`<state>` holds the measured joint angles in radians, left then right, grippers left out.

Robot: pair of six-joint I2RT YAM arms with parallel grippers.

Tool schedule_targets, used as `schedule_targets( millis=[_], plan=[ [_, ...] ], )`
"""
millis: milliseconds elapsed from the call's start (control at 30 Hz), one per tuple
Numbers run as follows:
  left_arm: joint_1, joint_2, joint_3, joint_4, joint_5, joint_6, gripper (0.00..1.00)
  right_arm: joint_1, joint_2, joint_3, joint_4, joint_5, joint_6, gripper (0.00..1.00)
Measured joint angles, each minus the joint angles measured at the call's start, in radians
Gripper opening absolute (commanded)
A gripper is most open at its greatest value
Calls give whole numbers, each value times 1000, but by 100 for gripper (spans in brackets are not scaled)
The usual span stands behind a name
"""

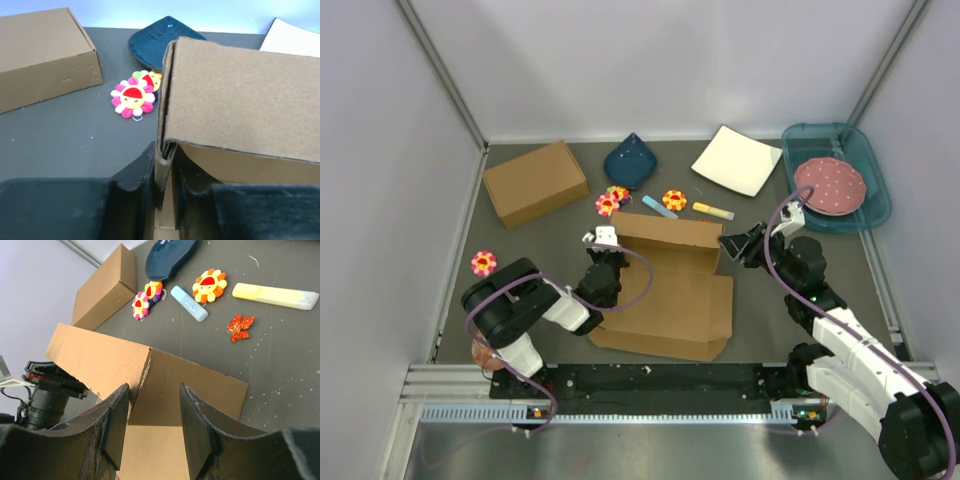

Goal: Fold the paper box

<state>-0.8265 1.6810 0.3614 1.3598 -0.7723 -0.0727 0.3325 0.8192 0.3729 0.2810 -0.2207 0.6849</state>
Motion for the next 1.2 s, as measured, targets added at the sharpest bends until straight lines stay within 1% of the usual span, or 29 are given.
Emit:
schedule_targets(
  millis=[33,133,233,433,533,633,700,767,900,1000,1033,1100,1133,1167,1200],
  plan=[
    [1,1,0,1,-3,0,46,0,0,0,1,0,0,45],
    [6,12,0,-15,-10,-9,62,0,6,0,7,-2,1,45],
    [8,13,0,-30,-19,-14,66,0,10,0,13,-1,6,45],
    [8,13,-8,-31,-26,-27,65,0,26,0,31,-2,10,45],
    [8,13,-10,-34,-28,-31,59,1,34,0,40,-3,16,45],
    [9,13,-6,-37,-21,-45,46,5,41,0,49,-7,19,45],
    [10,13,6,-43,-19,-65,32,12,43,0,53,-12,23,45],
    [10,14,24,-44,-22,-87,27,19,50,0,58,-17,24,45],
    [16,42,44,-43,-34,-117,29,31,56,0,64,-23,25,45],
    [19,51,59,-45,-40,-140,34,32,56,0,64,-28,25,46],
    [19,55,65,-46,-41,-147,34,32,56,0,63,-29,25,46],
    [20,66,77,-48,-42,-161,31,32,57,0,63,-33,25,46],
    [20,71,82,-47,-45,-166,25,32,59,0,64,-35,25,46],
    [21,76,86,-46,-48,-168,7,32,61,0,67,-35,25,46],
    [21,80,89,-45,-52,-171,0,32,63,0,70,-36,25,46]
  ],
)
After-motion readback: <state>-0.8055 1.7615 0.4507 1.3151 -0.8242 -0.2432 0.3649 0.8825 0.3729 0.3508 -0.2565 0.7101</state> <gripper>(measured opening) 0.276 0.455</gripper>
